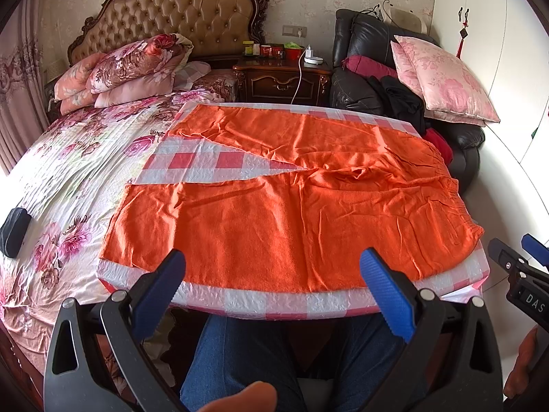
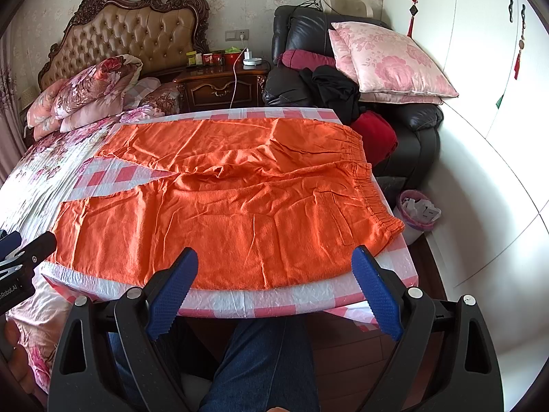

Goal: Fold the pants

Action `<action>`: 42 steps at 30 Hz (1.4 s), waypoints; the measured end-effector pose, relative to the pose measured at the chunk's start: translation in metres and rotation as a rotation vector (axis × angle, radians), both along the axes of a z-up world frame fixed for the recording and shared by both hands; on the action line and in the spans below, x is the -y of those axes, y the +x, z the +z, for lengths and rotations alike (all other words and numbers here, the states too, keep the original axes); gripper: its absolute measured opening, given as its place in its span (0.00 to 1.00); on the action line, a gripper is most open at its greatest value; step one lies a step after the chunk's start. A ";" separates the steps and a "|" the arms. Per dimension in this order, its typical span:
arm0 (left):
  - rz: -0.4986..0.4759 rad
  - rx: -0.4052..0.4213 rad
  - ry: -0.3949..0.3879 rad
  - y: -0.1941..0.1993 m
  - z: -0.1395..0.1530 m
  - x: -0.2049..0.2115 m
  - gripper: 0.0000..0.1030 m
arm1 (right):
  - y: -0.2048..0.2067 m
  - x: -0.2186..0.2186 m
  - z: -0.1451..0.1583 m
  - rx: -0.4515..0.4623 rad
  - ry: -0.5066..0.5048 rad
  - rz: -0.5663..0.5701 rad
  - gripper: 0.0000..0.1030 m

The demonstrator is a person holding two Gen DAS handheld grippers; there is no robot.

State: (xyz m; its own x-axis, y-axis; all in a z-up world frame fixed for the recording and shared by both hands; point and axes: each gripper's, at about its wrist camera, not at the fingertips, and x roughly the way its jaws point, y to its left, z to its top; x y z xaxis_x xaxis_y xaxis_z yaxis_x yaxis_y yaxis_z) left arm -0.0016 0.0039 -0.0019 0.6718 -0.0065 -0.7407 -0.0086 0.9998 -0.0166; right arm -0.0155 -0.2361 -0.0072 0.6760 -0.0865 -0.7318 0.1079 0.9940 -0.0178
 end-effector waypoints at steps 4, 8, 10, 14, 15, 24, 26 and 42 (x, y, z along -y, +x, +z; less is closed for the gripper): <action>0.000 0.001 0.000 0.000 0.000 0.000 0.99 | 0.000 0.000 0.000 0.000 0.001 -0.001 0.85; 0.001 0.000 -0.001 0.000 0.000 0.000 0.99 | 0.000 0.001 0.000 -0.001 0.000 -0.001 0.85; 0.000 -0.001 -0.002 0.000 0.000 0.000 0.99 | 0.000 0.001 0.000 -0.001 0.001 0.000 0.85; 0.000 0.000 -0.001 0.000 0.000 0.000 0.99 | 0.000 0.002 0.000 0.000 0.002 -0.001 0.85; 0.000 0.000 -0.002 0.000 0.000 0.000 0.99 | 0.000 0.002 0.000 -0.001 0.001 -0.001 0.85; 0.001 -0.001 -0.003 0.000 0.000 0.000 0.99 | 0.000 0.002 0.000 -0.002 0.003 -0.002 0.85; 0.001 -0.001 -0.002 0.000 0.000 0.000 0.99 | 0.000 0.001 0.003 -0.003 0.001 0.002 0.85; -0.006 -0.014 -0.010 0.004 -0.011 0.006 0.99 | 0.004 0.007 -0.010 -0.012 0.003 0.007 0.85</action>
